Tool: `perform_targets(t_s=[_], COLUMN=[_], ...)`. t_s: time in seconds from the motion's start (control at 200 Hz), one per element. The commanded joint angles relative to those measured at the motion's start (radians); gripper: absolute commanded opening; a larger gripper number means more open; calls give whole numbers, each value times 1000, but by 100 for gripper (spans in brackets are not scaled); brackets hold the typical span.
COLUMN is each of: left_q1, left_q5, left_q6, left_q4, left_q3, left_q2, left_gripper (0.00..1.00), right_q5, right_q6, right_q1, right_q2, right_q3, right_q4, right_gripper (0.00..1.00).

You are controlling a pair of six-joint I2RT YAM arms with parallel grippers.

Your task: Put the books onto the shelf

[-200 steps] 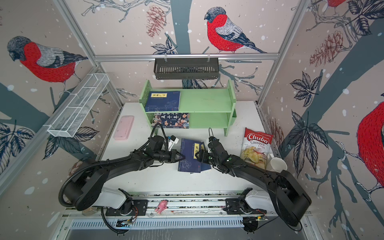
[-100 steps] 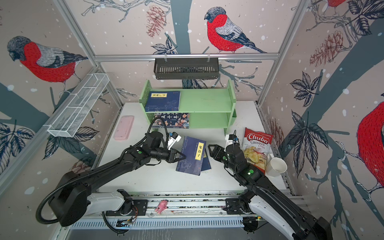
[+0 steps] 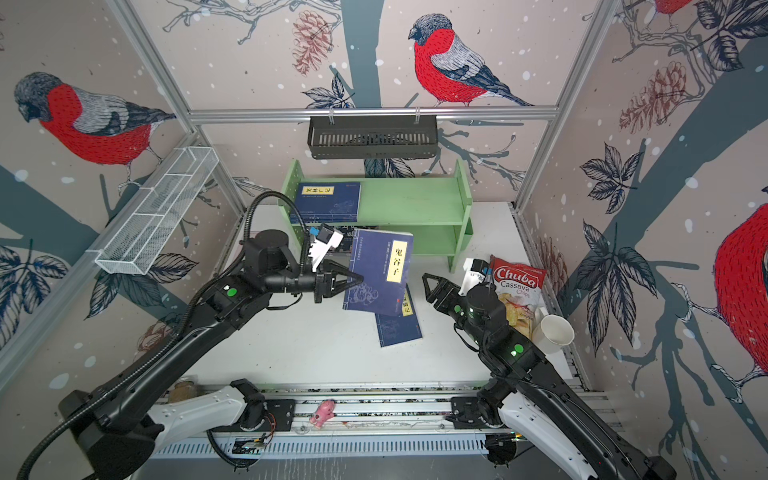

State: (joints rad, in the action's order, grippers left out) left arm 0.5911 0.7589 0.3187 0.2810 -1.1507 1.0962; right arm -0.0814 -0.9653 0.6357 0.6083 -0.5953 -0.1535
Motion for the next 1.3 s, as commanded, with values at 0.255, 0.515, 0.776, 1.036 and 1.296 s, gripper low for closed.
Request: perform_targets(t_s=[0.255, 0.515, 0.776, 1.036, 1.296], left_q1=[-237, -389, -399, -399, -398], left_q5=[-45, -4, 19, 16, 1], left_q6=[427, 944, 1122, 1134, 1143], left_q4=[-303, -730, -923, -928, -921], left_q3=[-109, -12, 101, 147, 212], left_q2=[32, 44, 0, -41, -66], left_gripper=[0, 0, 0, 0, 0], right_q5=[123, 102, 163, 148, 150], right_q6=[-3, 84, 76, 56, 31], right_q1=[53, 292, 360, 363, 360], right_q2=[66, 264, 520, 660, 740], right_q3=[-32, -194, -340, -381, -426], right_q4=[325, 502, 709, 935, 1033], right_gripper=[76, 79, 81, 82, 82])
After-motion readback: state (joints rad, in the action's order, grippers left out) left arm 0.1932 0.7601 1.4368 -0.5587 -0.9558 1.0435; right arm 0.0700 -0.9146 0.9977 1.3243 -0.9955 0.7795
